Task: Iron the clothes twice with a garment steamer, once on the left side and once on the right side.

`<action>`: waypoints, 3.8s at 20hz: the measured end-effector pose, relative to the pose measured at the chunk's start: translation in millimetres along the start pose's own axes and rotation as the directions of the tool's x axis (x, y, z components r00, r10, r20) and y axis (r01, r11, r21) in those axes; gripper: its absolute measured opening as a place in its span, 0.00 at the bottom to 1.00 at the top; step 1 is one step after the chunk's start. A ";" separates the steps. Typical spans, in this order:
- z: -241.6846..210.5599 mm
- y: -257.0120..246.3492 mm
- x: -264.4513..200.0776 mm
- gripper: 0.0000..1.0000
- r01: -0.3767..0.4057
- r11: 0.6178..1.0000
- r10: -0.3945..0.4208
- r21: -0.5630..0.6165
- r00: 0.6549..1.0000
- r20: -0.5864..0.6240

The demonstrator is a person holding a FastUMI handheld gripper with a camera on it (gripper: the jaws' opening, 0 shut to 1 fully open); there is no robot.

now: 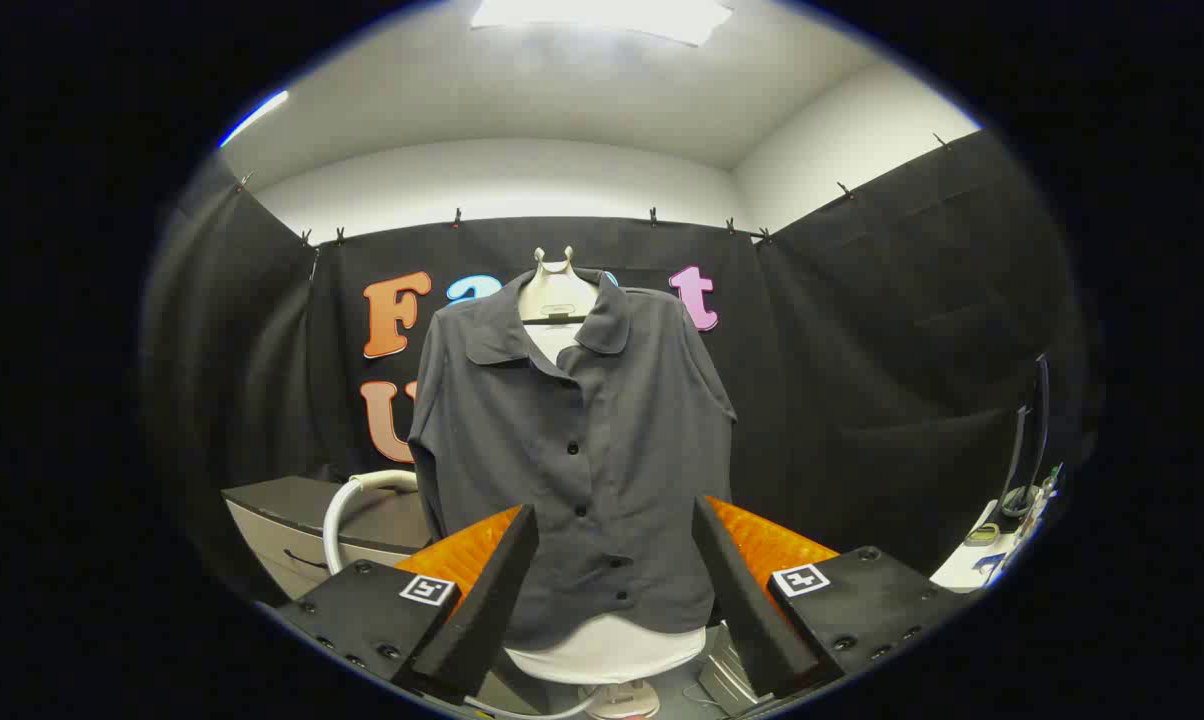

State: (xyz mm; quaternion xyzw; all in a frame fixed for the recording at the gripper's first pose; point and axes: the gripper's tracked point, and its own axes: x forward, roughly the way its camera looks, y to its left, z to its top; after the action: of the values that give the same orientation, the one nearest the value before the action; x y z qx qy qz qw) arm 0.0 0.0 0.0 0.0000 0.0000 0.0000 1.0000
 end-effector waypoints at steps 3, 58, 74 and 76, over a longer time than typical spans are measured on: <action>-4.3 5.4 4.6 0.99 -0.003 1.000 0.003 0.013 1.000 -0.012; 31.1 484.6 210.5 0.93 -0.380 0.919 0.394 0.106 0.882 -0.257; -185.2 491.8 334.9 0.84 -0.248 0.954 0.050 -0.169 0.687 -0.725; -209.1 486.3 339.2 0.80 -0.250 0.952 0.022 -0.175 0.628 -0.778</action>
State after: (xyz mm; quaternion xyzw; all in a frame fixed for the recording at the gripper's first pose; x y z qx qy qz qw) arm 339.2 486.3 -209.1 -0.1344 0.4244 0.0760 0.8922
